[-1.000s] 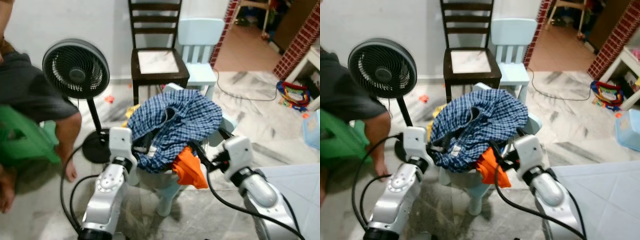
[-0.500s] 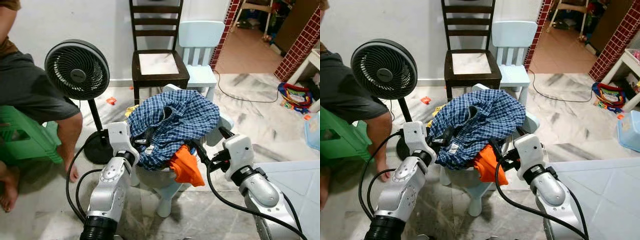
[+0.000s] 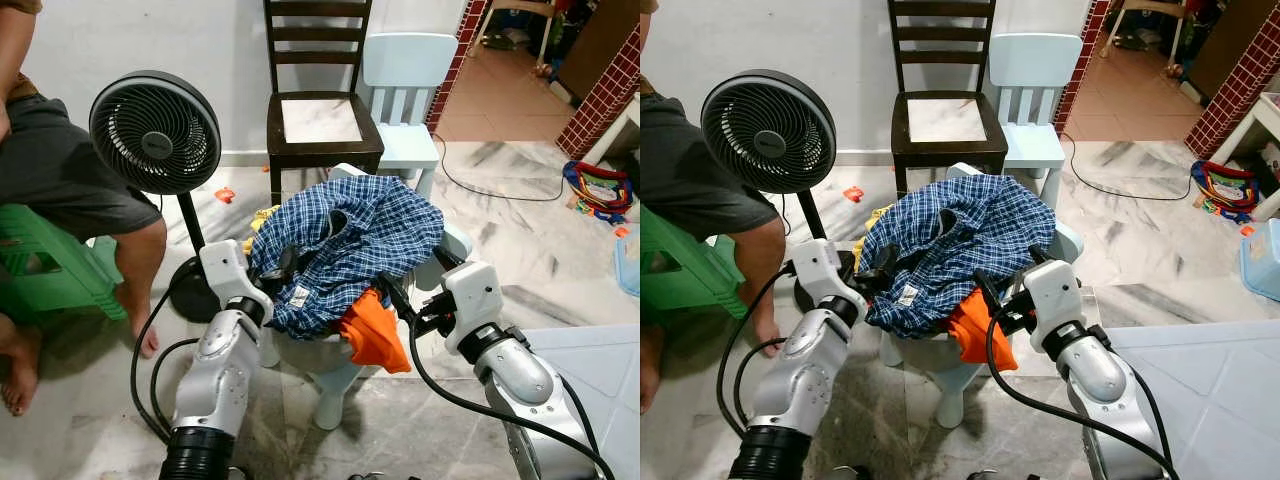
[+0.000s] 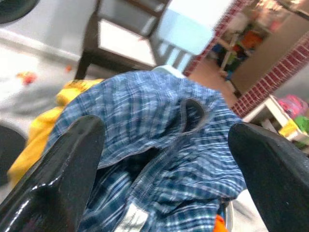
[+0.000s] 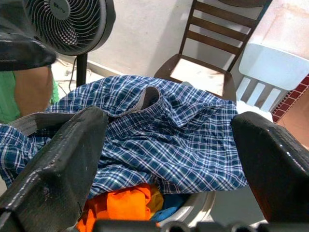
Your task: Hang hanger
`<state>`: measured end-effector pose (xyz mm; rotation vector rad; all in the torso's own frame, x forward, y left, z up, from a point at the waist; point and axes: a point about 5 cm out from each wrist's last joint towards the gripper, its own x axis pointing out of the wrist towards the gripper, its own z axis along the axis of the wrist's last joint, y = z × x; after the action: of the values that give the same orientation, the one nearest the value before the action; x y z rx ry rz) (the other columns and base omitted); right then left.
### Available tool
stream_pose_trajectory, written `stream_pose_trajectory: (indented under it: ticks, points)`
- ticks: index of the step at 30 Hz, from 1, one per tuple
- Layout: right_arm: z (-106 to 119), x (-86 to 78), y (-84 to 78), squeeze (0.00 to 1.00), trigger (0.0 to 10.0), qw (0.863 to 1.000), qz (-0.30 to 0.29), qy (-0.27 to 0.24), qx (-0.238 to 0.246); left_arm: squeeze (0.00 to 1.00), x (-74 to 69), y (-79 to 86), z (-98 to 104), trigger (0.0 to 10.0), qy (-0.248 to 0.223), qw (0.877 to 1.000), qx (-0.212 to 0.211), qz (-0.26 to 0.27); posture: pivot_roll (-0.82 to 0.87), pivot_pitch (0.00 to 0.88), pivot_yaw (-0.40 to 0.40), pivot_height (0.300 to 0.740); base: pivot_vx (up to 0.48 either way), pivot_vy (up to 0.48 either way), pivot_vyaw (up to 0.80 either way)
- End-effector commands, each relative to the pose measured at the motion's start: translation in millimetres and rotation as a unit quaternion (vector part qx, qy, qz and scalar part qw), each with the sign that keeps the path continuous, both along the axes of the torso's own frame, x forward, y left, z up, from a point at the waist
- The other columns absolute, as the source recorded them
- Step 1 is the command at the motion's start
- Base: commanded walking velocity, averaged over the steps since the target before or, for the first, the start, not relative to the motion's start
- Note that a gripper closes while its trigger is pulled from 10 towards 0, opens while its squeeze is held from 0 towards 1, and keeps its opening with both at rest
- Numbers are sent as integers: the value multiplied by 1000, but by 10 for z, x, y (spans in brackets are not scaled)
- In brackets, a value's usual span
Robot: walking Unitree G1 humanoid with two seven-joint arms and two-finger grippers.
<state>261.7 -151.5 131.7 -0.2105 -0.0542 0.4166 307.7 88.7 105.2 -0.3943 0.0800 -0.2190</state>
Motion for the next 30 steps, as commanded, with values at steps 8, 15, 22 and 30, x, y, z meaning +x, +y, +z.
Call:
stream_pose_trajectory:
  ticks: [8,15,22,30]
  points:
    - [8,0,-41,0,10000,1000,-6,-3,-6,0,162,171,-140,10000,8,997,71,27,-98,141,-69,740,0,0,0]
    - [1,-18,-24,0,10000,1000,-5,-3,-7,0,247,284,-92,10000,-16,994,89,59,-103,144,-68,740,0,0,0]
    - [7,-7,-38,0,10000,1000,-4,-3,-10,0,269,368,-143,10000,-23,991,111,72,-105,144,-70,740,0,0,0]
    - [11,10,-2,0,10000,1000,1,-5,-8,0,322,443,-254,10000,5,987,139,76,-109,142,-72,740,0,0,0]
